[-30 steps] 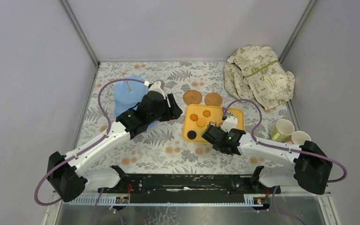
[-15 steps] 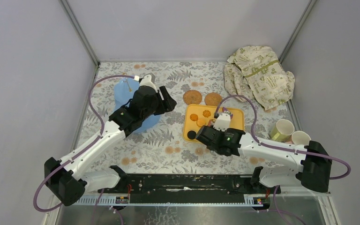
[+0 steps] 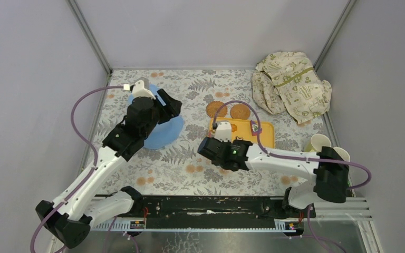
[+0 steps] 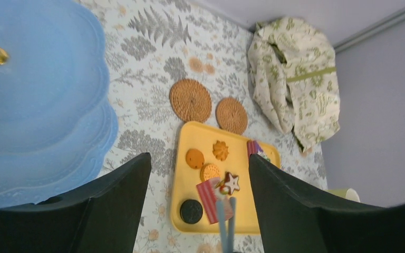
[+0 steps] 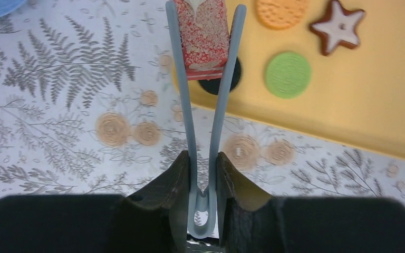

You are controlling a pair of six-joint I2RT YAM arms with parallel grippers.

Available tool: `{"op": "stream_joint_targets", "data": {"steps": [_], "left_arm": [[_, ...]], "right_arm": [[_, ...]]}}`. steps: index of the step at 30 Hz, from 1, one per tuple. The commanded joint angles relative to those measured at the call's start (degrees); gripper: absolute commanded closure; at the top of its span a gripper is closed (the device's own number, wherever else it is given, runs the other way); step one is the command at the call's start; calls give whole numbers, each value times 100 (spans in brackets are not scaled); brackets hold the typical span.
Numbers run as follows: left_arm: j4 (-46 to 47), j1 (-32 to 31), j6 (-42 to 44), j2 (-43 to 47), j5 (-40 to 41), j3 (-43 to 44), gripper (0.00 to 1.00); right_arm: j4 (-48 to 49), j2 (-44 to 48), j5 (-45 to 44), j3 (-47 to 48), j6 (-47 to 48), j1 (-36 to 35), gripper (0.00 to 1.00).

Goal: Serve the afternoon tea
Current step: Pick up the desert from the tray, then place the desert on the desert table.

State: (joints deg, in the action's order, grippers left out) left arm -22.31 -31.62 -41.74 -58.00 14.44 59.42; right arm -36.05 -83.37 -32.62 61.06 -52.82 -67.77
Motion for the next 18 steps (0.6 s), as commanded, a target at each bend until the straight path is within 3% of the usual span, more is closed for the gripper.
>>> {"op": "stream_joint_targets", "data": {"steps": [1,18], "left_arm": [[206,100,-96,367,544,53,24],[-78,363,22,671,917,173,17]], "right_arm": [[585,-465,141,664,562,-125,94],[1435,-2283,1038,2199,1239,-272,95]]}}
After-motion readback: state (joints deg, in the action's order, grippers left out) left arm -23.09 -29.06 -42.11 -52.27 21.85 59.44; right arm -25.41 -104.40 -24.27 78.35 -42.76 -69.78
